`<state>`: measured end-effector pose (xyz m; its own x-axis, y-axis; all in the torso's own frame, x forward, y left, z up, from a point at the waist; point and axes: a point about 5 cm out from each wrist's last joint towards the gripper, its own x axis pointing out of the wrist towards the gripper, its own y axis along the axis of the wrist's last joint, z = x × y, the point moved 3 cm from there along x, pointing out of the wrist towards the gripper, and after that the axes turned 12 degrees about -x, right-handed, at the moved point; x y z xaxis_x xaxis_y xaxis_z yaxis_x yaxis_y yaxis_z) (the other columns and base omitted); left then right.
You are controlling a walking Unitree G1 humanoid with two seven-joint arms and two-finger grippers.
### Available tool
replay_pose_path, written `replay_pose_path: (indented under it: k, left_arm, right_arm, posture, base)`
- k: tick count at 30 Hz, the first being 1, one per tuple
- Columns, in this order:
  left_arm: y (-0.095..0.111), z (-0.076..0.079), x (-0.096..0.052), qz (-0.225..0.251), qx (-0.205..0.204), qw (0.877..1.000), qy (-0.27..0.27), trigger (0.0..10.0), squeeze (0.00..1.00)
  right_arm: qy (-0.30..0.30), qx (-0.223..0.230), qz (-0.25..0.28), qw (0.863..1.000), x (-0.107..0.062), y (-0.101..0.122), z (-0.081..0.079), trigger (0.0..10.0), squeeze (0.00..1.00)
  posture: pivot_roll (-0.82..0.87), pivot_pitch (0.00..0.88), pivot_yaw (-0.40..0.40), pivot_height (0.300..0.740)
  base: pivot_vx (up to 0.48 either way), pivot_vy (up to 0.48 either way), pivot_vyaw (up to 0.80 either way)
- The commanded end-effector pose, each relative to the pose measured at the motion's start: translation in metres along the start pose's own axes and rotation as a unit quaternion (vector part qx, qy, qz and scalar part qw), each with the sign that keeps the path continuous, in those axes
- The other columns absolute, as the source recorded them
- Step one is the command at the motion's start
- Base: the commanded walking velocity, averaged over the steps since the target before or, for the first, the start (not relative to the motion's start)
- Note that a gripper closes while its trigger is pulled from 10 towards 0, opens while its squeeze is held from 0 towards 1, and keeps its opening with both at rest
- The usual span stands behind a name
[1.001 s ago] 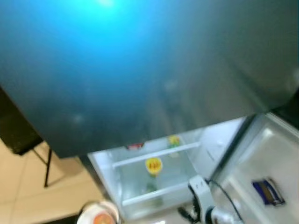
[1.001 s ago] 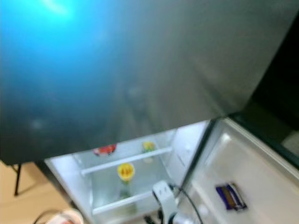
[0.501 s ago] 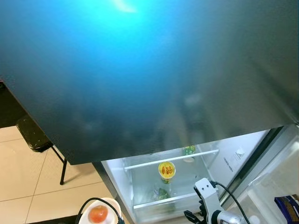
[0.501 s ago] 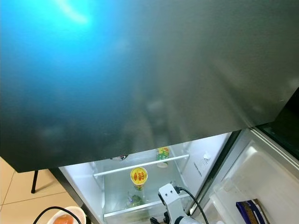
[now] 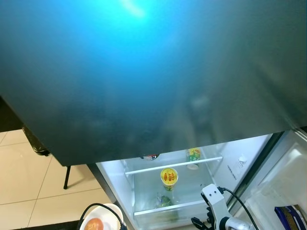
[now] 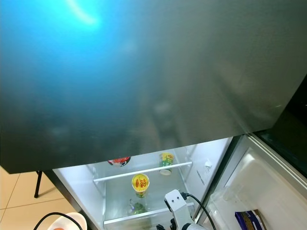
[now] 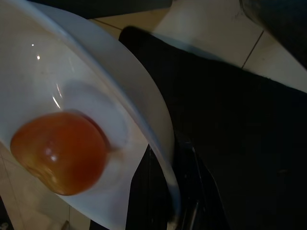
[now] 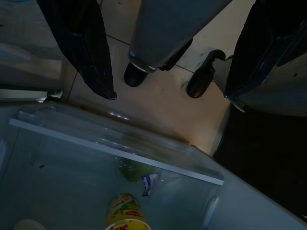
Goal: Restocking fridge
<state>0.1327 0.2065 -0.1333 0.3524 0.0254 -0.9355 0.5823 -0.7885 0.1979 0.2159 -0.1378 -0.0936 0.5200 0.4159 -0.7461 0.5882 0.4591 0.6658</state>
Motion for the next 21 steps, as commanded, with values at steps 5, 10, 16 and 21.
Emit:
replay_pose_path:
  k: [5,10,16,21]
  left_arm:
    - [0.021,0.006,0.001,0.044,0.016,0.999,-0.026,10.0,0.00]
    - [0.042,-0.001,0.001,0.086,0.022,0.996,-0.028,10.0,0.00]
    - [0.063,-0.010,-0.002,0.125,0.059,0.989,-0.048,10.0,0.00]
    - [0.069,-0.012,-0.003,0.133,0.119,0.982,-0.063,10.0,0.00]
  right_arm:
    - [0.013,0.000,-0.002,1.000,0.001,-0.001,-0.006,10.0,0.00]
    - [0.018,-0.001,-0.003,1.000,0.001,-0.002,-0.008,10.0,0.00]
    - [0.022,-0.001,-0.004,1.000,0.001,-0.003,-0.009,10.0,0.00]
    - [0.024,-0.002,-0.005,1.000,0.002,-0.002,-0.010,10.0,0.00]
  posture:
    - [-0.08,0.000,0.025,0.740]
    - [-0.07,0.000,0.023,0.740]
    - [-0.07,0.000,0.020,0.740]
    - [-0.06,0.000,0.021,0.740]
  base:
    - [0.000,0.000,0.00]
    - [0.000,0.000,0.00]
    - [0.000,0.000,0.00]
    - [0.000,0.000,0.00]
